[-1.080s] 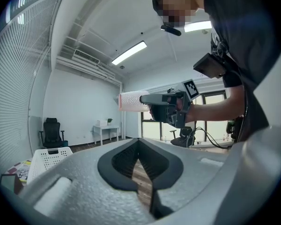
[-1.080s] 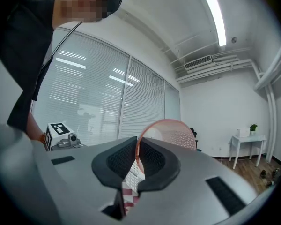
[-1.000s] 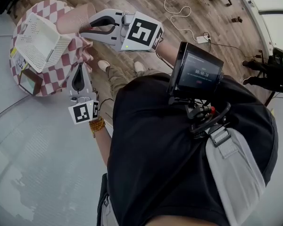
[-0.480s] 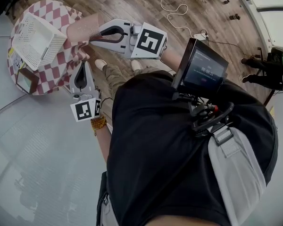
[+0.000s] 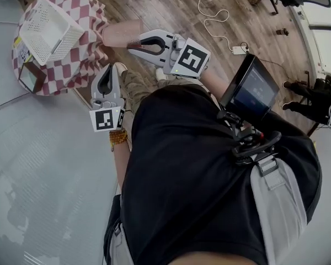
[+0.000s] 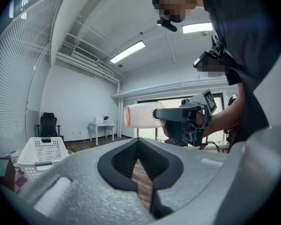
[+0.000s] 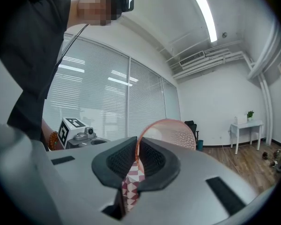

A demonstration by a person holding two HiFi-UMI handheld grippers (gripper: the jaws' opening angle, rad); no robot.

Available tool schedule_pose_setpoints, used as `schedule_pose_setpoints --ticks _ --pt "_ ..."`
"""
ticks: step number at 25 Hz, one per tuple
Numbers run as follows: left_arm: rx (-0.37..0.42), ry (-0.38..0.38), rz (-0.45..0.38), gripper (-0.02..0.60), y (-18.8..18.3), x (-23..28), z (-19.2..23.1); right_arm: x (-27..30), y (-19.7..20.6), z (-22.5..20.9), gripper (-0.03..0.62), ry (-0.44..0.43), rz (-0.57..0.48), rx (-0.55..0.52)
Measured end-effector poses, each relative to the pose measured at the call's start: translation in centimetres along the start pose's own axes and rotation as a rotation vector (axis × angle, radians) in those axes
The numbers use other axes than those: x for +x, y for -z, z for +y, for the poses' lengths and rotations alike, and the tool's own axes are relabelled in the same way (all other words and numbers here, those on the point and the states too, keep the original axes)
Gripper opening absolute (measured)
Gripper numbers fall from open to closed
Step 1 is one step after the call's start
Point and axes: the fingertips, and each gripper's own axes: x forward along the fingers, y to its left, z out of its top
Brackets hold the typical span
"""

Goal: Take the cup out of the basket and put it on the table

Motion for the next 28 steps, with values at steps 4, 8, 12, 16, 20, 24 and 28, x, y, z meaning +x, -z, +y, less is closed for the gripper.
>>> schedule_pose_setpoints --ticks 4,8,12,16,20,24,28 --pt "-0.012 0.007 0.014 0.006 1.1 0.6 -0.3 -0.6 1.8 -0.3 0.023 0.014 0.023 0.029" --pt "-0.017 0.000 0.023 0.006 1.9 0.3 -0.4 -0.8 3.7 0.0 0.023 0.013 0.074 0.051" --pt "-0.022 -0.006 0.029 0.006 2.8 0.3 -0.5 -1.1 5.6 -0.2 0.023 0.011 0.104 0.075" --pt "-0.028 -0.011 0.038 0.006 3.8 0.3 -0.7 -1.5 7.3 0.2 0.023 -0.006 0.124 0.095" --pt "-0.037 -0.018 0.047 0.006 5.0 0.3 -1.0 -1.8 9.1 0.2 0.023 -0.012 0.160 0.118" --pt "-0.047 -0.024 0.065 0.006 5.9 0.8 -0.9 -1.5 9.9 -0.3 0.023 -0.024 0.164 0.135" --pt "-0.055 -0.036 0.081 0.006 6.9 0.5 -0.7 -1.4 11.0 -0.1 0.023 -0.036 0.181 0.141"
